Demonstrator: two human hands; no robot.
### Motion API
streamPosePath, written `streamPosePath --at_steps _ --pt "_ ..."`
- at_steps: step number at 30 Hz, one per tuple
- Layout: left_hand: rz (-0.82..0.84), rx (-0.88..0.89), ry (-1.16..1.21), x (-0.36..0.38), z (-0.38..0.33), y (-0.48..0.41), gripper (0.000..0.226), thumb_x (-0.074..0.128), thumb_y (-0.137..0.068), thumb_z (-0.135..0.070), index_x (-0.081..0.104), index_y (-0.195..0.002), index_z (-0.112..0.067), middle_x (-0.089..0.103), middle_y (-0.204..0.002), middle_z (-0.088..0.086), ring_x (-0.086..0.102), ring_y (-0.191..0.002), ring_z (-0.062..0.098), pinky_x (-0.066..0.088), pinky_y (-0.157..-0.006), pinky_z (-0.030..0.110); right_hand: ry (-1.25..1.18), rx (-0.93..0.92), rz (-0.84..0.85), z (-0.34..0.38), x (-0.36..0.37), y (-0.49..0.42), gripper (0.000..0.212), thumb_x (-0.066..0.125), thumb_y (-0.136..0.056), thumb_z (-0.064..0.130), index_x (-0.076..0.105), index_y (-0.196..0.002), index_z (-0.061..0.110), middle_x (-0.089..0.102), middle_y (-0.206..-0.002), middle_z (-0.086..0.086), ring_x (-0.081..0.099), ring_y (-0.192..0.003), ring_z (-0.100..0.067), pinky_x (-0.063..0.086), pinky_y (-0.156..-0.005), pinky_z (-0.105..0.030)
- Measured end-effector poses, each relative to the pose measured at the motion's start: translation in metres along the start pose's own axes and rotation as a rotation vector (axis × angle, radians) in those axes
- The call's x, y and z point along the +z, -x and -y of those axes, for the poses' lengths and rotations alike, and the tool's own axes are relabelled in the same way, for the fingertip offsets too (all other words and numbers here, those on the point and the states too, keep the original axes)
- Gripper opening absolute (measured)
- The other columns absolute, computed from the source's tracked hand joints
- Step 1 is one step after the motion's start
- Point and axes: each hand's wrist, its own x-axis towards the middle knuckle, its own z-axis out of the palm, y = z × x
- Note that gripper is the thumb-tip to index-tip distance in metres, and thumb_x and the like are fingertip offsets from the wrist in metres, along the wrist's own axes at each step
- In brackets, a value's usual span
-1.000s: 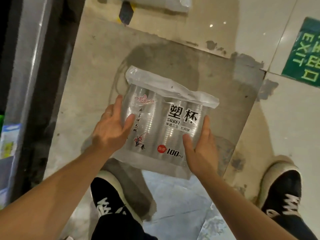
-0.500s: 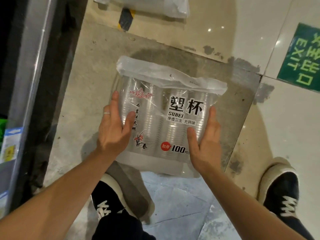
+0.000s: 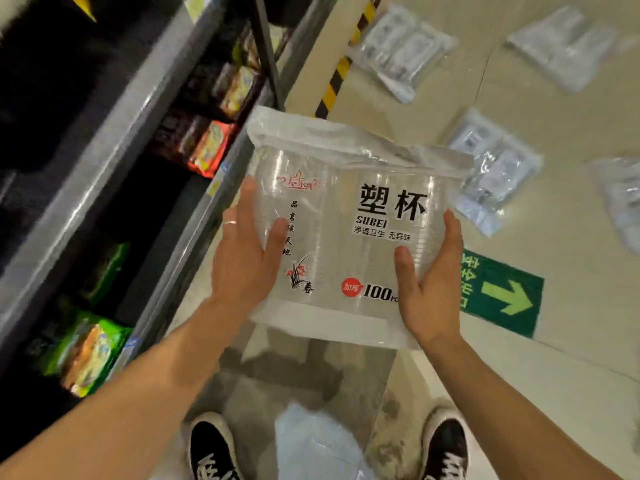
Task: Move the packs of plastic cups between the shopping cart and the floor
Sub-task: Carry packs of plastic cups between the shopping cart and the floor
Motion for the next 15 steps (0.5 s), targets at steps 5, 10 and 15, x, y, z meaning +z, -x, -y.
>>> streamPosePath --at_steps 5,10,15 --pt "-0.115 0.097 0.073 -0.083 -0.123 -0.035 0.068 0.038 -0.097 -0.058 0.005 -0.154 -0.042 0.032 -0.15 0.007 0.045 -0.126 0.03 0.037 -0.097 0.042 -0.006 -0.094 -0.096 0.12 -0.093 -0.055 0.071 0.049 -0.095 0.047 0.016 -0.154 0.025 0.024 -0.157 0.008 0.025 -0.143 -0.009 0.025 -0.117 -0.036" --pt "-0.2 0.247 0.108 -0.184 -0.246 -0.054 0.068 0.037 -0.099 -0.058 0.0 -0.153 -0.043 0.031 -0.153 0.007 0.037 -0.133 0.025 0.035 -0.101 0.044 -0.077 -0.231 -0.182 0.243 -0.185 -0.095 0.071 0.05 -0.095 0.044 0.018 -0.154 0.023 0.023 -0.148 0.017 0.016 -0.13 0.022 0.012 -0.101 0.003" --pt "-0.316 0.366 0.107 -0.29 -0.358 -0.05 0.069 0.032 -0.096 -0.061 0.0 -0.154 -0.041 0.033 -0.152 0.01 0.04 -0.131 0.028 0.039 -0.097 0.045 -0.098 -0.357 -0.262 0.366 -0.274 -0.11 0.071 0.049 -0.095 0.042 0.017 -0.154 0.02 0.021 -0.147 0.019 0.017 -0.134 0.009 0.009 -0.101 0.003"
